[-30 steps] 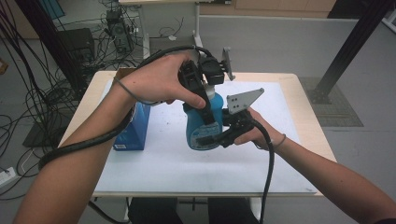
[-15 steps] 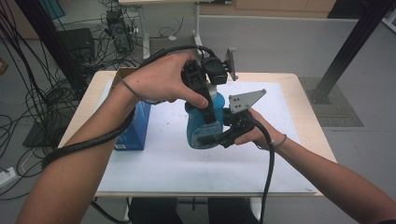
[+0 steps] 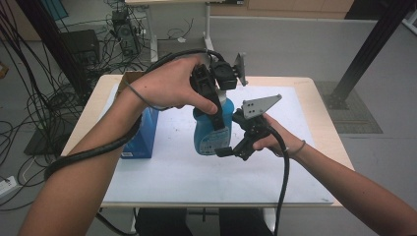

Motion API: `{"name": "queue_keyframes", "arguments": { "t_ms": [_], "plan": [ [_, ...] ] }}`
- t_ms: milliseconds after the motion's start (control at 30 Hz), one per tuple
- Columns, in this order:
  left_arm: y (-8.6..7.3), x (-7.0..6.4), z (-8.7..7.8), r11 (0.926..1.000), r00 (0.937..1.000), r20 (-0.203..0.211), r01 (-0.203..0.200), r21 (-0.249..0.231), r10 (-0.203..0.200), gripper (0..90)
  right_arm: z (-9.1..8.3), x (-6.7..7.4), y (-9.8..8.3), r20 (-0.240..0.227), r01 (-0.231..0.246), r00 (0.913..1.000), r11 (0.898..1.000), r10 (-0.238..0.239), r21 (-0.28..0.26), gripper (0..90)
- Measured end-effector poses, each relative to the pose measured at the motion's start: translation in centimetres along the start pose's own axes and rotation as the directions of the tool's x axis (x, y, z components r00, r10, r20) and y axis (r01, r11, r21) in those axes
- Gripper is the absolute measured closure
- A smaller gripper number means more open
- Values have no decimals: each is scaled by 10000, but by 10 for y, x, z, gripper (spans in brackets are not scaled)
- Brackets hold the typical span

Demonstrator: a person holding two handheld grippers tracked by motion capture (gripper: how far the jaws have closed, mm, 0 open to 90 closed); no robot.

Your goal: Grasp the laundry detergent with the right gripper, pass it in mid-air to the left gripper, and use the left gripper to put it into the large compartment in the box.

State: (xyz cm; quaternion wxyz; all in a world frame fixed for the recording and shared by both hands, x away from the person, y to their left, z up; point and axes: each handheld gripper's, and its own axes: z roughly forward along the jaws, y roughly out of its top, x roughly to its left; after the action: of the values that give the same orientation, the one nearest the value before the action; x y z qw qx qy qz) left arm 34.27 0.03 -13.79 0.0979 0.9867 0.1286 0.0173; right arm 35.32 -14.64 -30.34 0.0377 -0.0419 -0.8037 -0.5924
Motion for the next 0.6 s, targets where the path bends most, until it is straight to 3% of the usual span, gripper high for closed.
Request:
{"name": "queue_keyframes", "arguments": {
  "t_ms": [167,333,500,600],
  "plan": [
    [-1,1,0,10000,10000,-46,69,55,-68,382,-2,1,2,-3,40,10000,9992,-40,392,7],
    [-4,1,1,9998,9999,-27,155,98,-154,381,-6,1,3,203,30,9998,9877,-63,1563,9],
    [-5,2,1,9997,9997,-36,241,87,-241,381,-13,-3,3,541,-193,9985,9543,33,2982,24],
    [-7,2,1,9996,9996,-48,272,113,-272,381,-16,-6,1,719,-366,9974,9184,88,3940,47]
  ]
}}
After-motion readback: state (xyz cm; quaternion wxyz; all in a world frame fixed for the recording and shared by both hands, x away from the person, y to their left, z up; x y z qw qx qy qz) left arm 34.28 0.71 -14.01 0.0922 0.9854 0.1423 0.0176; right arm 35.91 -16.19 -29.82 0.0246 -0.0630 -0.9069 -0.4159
